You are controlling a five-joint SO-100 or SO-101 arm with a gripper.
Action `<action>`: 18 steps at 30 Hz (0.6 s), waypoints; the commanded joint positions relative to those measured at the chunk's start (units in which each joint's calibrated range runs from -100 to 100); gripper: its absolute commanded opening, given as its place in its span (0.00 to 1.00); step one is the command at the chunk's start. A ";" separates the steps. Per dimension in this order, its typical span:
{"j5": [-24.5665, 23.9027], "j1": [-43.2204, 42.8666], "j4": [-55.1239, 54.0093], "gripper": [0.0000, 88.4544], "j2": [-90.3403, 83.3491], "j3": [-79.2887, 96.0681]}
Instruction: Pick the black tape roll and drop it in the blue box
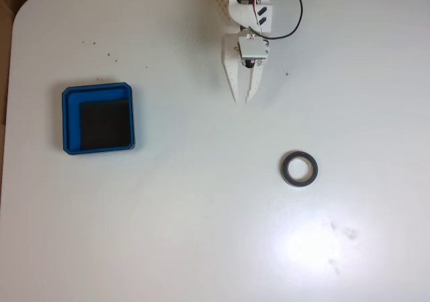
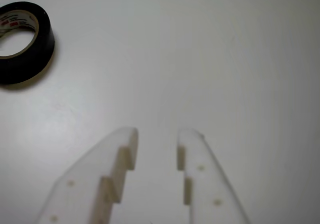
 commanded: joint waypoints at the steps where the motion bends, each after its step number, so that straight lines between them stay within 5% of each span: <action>1: 0.27 -3.49 -1.34 0.02 -0.35 0.81; 18: -0.26 -17.56 -1.34 0.02 -0.35 0.72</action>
